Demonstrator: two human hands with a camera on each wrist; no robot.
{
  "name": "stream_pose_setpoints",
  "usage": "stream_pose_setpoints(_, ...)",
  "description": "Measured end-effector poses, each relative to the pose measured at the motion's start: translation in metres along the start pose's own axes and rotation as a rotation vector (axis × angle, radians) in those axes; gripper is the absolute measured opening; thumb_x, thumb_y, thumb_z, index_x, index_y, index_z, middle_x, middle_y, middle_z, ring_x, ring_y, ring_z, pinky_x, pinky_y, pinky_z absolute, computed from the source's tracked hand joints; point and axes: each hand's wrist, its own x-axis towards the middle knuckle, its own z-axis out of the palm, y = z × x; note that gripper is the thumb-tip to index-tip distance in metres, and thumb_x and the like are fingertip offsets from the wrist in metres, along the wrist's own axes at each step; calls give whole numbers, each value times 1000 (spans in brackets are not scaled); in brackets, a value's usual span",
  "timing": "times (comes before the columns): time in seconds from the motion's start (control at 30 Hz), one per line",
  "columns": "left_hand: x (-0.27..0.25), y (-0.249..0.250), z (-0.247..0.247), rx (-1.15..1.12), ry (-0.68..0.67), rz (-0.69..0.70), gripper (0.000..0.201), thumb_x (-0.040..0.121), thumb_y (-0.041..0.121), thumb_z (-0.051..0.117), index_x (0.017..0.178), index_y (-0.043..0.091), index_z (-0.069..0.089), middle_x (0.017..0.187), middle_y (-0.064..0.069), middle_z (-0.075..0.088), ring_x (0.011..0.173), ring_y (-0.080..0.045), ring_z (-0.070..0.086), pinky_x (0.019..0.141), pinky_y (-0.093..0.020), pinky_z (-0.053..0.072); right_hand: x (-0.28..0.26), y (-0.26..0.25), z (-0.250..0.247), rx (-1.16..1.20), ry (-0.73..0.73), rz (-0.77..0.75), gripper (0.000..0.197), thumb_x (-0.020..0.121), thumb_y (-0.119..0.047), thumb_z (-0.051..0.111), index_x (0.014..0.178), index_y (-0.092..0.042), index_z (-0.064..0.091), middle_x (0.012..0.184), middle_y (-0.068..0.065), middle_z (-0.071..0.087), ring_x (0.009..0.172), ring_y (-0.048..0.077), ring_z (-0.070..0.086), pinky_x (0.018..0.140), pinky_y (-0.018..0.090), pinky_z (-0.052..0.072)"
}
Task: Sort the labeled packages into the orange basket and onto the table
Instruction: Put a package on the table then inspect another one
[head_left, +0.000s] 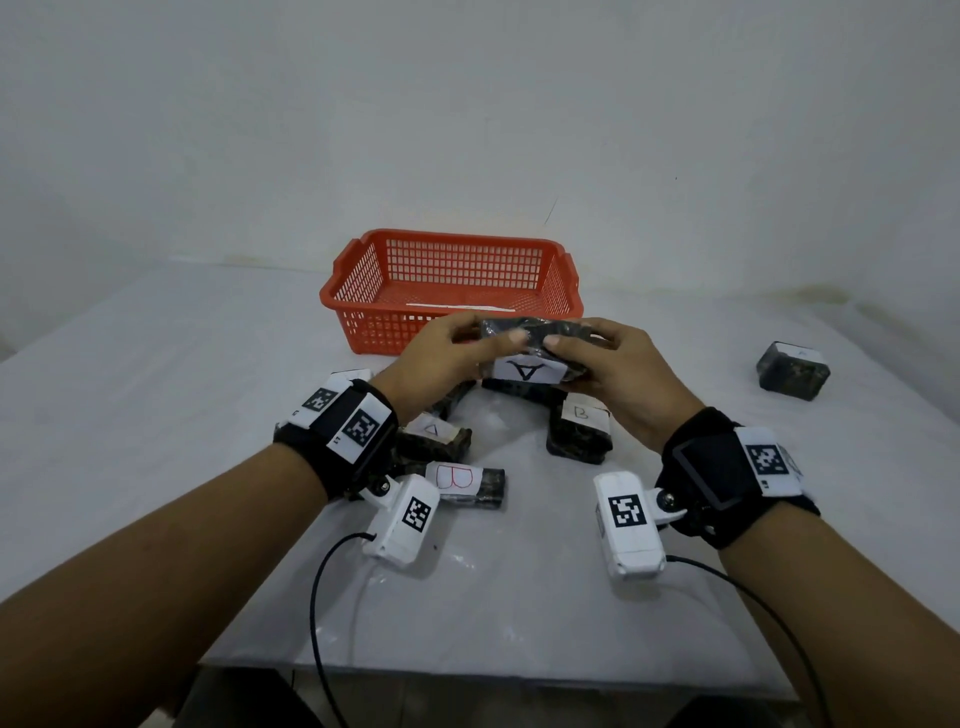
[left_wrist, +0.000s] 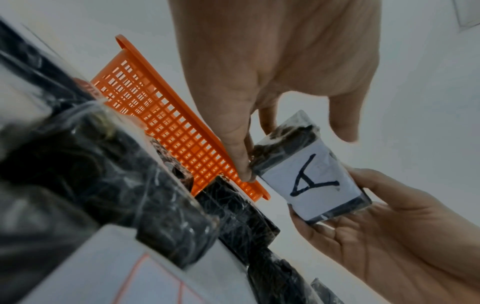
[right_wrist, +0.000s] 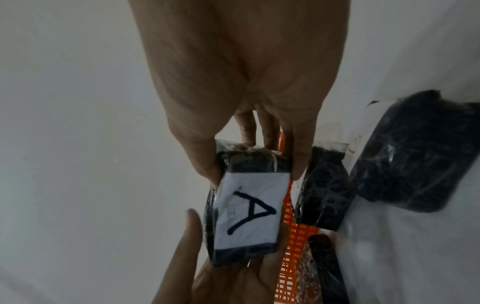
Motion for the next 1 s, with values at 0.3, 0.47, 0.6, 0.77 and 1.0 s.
stream_pose_setpoints(0.3,5,-8,2,28,121,-4,25,99,21,67,113,2,75,110,-19,76,95,-26,76,87,-37,61,3,4,2,10,-25,43,39,89,-23,82,122,-6,71,116,18,77,109,36,75,102,52,58)
stream_pose_setpoints(0.47,5,-9,0,-82,27,-81,38,90,21,79,124,7,70,122,-21,72,113,-36,71,98,-47,60,2,5,0,-9,28,-6,29,90,-16,80,115,-3,73,110,16,79,104,36,77,99,51,60)
stream_pose_setpoints(0.6,5,-7,1,1,89,-66,31,90,13,78,119,3,72,114,-21,75,108,-38,72,95,-51,60,2,5,0,2,-18,26,38,86,-12,83,122,-6,71,113,16,79,106,33,77,100,47,60)
stream_pose_setpoints(0.77,2,-2,3,-22,58,-53,35,90,15,78,123,8,71,116,-14,76,110,-31,73,96,-43,61,4,3,-3,-77,7,-8,47,81,-3,85,125,-4,68,116,16,77,107,31,76,94,39,63)
stream_pose_setpoints(1.0,4,-2,2,74,57,-28,33,85,13,82,118,11,75,110,-8,78,104,-26,75,97,-39,60,4,1,-2,20,-1,9,39,84,-12,85,119,-9,70,118,16,76,110,31,75,101,42,59)
